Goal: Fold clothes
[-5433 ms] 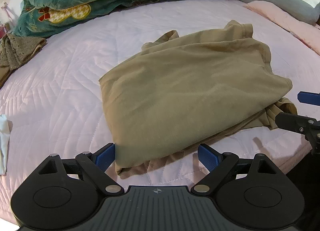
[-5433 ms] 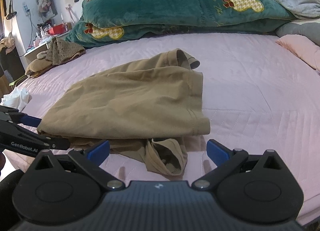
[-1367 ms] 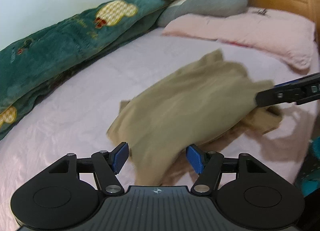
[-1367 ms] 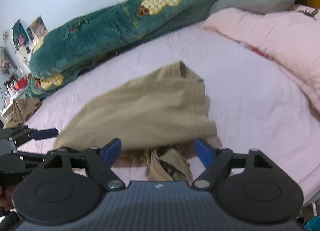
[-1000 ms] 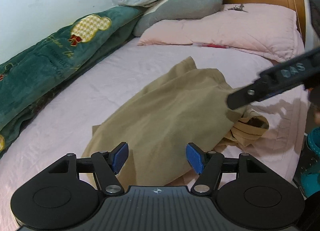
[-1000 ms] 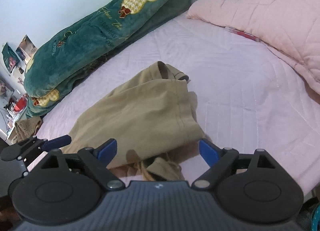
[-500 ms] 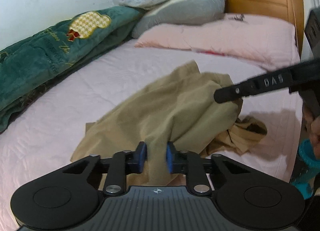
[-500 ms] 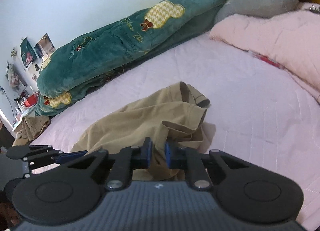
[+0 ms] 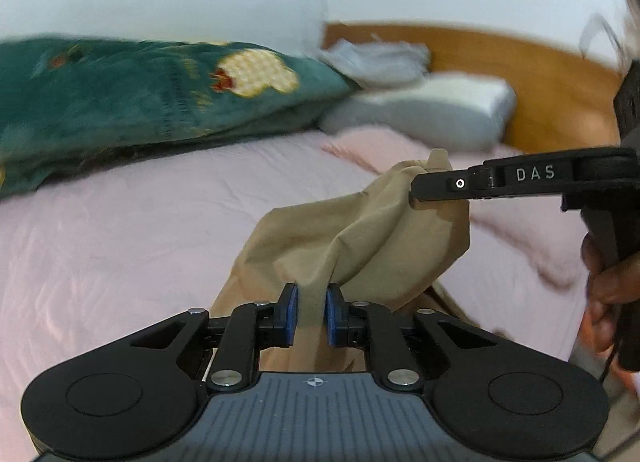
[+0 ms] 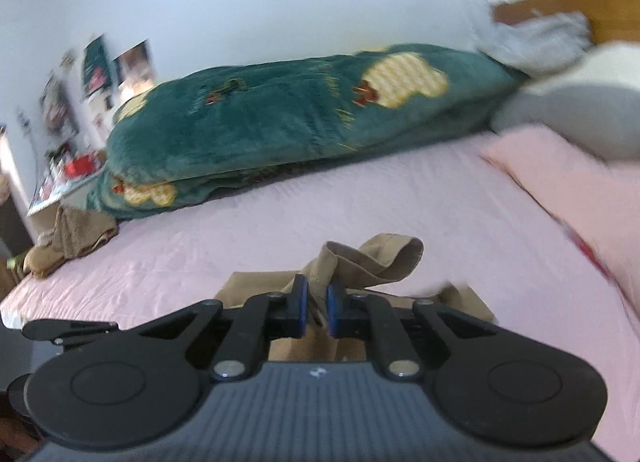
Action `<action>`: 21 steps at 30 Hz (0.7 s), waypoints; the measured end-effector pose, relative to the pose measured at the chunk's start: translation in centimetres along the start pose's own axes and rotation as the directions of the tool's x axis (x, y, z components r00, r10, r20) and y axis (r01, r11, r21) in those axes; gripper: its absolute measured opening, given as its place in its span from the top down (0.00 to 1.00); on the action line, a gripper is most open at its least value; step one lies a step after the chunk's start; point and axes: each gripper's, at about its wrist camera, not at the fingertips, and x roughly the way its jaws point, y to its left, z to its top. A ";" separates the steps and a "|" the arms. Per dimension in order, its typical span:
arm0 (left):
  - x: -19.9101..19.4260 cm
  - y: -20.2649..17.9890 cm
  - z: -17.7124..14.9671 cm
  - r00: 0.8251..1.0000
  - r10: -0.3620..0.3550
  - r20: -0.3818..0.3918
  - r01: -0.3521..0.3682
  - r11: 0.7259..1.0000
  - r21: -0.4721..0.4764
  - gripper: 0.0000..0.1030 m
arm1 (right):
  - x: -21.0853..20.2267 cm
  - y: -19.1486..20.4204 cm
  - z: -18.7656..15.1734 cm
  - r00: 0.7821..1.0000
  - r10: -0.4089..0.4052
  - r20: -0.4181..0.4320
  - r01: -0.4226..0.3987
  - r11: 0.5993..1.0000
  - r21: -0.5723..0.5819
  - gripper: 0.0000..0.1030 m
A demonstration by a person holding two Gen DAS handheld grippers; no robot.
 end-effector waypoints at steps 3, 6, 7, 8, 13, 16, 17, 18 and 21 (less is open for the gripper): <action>-2.0 4.0 -1.4 0.999 0.025 0.035 -0.020 0.991 -0.134 0.85 | 1.9 4.8 2.3 0.999 0.030 -0.029 -0.033 0.995 -0.098 0.90; -4.3 8.3 -3.6 0.997 0.061 0.051 -0.046 0.967 -0.252 0.85 | 4.3 11.0 3.7 0.995 0.061 -0.077 -0.075 0.975 -0.207 0.90; -5.1 9.8 -4.3 0.996 0.069 0.052 -0.051 0.955 -0.292 0.85 | 5.3 13.3 4.0 0.993 0.072 -0.097 -0.094 0.966 -0.242 0.90; -5.9 11.3 -5.1 0.996 0.077 0.050 -0.056 0.942 -0.332 0.85 | 6.2 15.6 4.0 0.990 0.083 -0.118 -0.113 0.954 -0.277 0.90; -10.7 17.9 -9.7 0.988 0.148 0.037 -0.113 0.871 -0.478 0.85 | 10.7 27.1 2.6 0.962 0.144 -0.233 -0.232 0.881 -0.414 0.90; -13.8 21.4 -11.5 0.976 0.213 0.037 -0.161 0.833 -0.529 0.85 | 12.6 32.9 1.3 0.938 0.179 -0.298 -0.302 0.843 -0.445 0.88; -14.8 22.3 -11.8 0.971 0.236 0.041 -0.178 0.822 -0.541 0.84 | 13.1 34.6 0.9 0.929 0.191 -0.318 -0.325 0.833 -0.448 0.87; -15.7 23.2 -12.1 0.966 0.256 0.041 -0.192 0.812 -0.552 0.84 | 13.1 35.5 0.8 0.923 0.198 -0.330 -0.338 0.827 -0.450 0.86; -17.6 25.0 -12.4 0.954 0.298 0.042 -0.222 0.790 -0.571 0.84 | 13.0 37.6 0.7 0.911 0.211 -0.353 -0.365 0.810 -0.458 0.81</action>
